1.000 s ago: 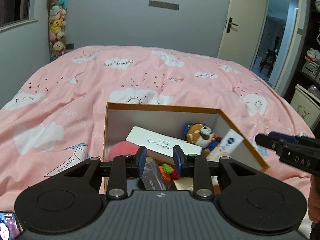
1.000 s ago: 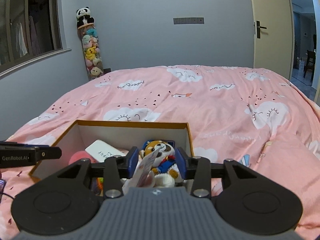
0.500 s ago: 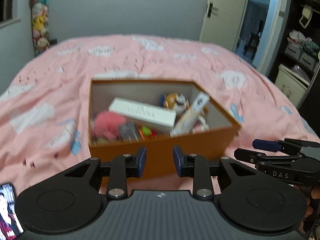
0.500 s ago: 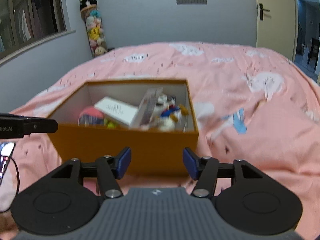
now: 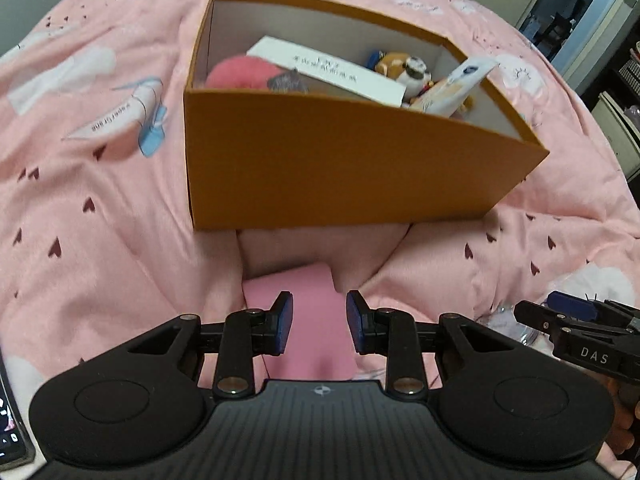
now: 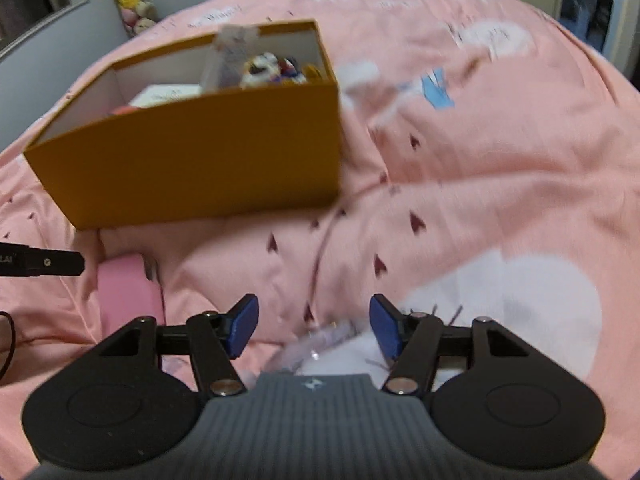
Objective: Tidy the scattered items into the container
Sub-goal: 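Move the left gripper to the pink card while the right moves to the round mirror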
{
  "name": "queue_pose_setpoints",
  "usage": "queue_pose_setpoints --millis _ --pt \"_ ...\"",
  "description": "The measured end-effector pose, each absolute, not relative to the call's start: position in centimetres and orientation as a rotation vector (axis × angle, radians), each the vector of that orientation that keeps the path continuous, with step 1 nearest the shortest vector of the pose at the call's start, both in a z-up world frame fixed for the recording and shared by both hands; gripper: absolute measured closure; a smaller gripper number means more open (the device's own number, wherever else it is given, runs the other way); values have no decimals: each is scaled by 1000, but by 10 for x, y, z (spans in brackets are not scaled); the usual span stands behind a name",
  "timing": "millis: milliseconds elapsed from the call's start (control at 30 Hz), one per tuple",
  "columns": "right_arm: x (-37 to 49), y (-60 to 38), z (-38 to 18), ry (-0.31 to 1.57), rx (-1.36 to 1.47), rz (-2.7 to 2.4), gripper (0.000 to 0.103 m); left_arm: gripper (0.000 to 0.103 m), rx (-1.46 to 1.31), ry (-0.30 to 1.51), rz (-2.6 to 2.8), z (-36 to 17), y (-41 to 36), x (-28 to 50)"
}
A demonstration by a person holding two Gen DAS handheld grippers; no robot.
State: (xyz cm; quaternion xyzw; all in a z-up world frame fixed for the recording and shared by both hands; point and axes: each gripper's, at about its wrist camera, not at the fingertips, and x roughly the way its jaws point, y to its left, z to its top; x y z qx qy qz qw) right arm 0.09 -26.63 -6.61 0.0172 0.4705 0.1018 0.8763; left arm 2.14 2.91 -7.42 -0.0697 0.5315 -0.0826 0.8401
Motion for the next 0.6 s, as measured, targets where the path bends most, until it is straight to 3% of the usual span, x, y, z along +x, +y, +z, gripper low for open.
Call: queue_pose_setpoints --millis 600 --pt "9 -251 -95 1092 -90 231 35 69 -163 1199 -151 -93 35 26"
